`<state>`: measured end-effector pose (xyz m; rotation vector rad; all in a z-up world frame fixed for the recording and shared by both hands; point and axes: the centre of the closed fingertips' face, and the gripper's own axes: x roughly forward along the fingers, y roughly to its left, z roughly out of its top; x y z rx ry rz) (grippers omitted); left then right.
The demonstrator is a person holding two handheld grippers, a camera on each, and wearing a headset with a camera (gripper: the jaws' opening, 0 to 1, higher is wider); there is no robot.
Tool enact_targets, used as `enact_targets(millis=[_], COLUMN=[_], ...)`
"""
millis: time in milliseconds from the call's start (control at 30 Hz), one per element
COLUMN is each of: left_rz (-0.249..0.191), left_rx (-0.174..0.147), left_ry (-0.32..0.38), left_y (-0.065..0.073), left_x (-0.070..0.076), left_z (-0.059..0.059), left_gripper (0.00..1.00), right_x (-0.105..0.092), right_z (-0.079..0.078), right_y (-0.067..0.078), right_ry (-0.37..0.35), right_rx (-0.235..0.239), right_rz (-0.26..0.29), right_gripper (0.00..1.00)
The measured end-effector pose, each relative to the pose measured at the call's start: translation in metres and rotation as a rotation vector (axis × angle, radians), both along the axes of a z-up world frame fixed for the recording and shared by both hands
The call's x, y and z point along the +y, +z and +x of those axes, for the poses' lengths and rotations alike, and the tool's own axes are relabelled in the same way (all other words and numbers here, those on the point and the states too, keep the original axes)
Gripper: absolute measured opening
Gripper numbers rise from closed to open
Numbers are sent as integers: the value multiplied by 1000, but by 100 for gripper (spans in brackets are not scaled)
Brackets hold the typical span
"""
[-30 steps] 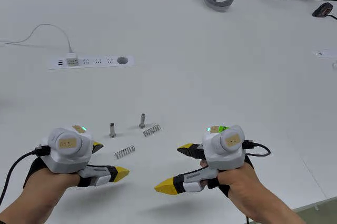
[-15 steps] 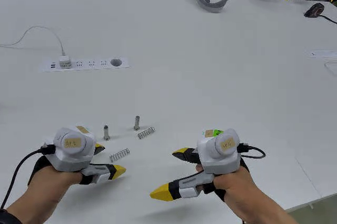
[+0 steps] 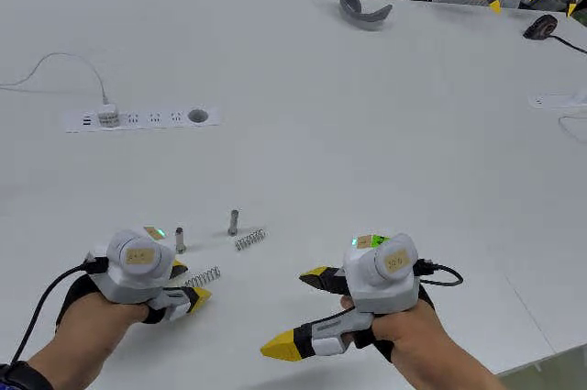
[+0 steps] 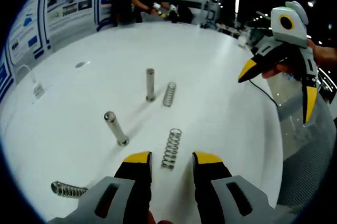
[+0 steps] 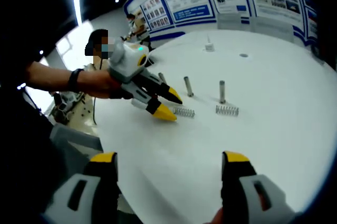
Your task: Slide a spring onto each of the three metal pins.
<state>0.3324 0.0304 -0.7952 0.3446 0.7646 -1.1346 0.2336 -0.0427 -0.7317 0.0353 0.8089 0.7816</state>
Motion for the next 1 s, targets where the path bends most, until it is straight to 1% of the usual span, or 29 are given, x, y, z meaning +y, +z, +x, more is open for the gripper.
enact_targets(millis=[133,233,333,433,467,500,533,633,700,900,1000], left_rz=[7,17,10,16,23,44,35,49,53,37,34], left_rx=[-3,-13,-24,-23,-30,-47,-46,-55,-48,-39,-39], left_ry=[4,7,20,31,31,28,23,21,26,53,57], left_y=[-3,-3,-4,-6,-7,-8,-9,-8,-8,-3,-1], left_x=[0,-1,-2,-2,-2,0,-2,0,2,10,15], left_z=[1,2,5,5,5,5,5,4,3,1,-1], left_gripper=[28,24,13,12,12,12,12,11,11,11,11], right_x=[0,0,0,0,1,0,0,0,0,2,4], right_z=[0,1,1,2,3,3,3,3,2,-1,-1], right_y=[0,0,0,2,2,3,2,2,2,1,1], right_ry=[-1,-1,8,8,7,7,8,8,7,12,13], right_rx=[1,3,1,-1,-2,-3,-2,-2,-2,-3,-4], right_rz=[1,2,-6,-6,-5,-4,-5,-7,-7,-10,-8], right_gripper=[83,82,82,82,82,82,82,82,82,82,82])
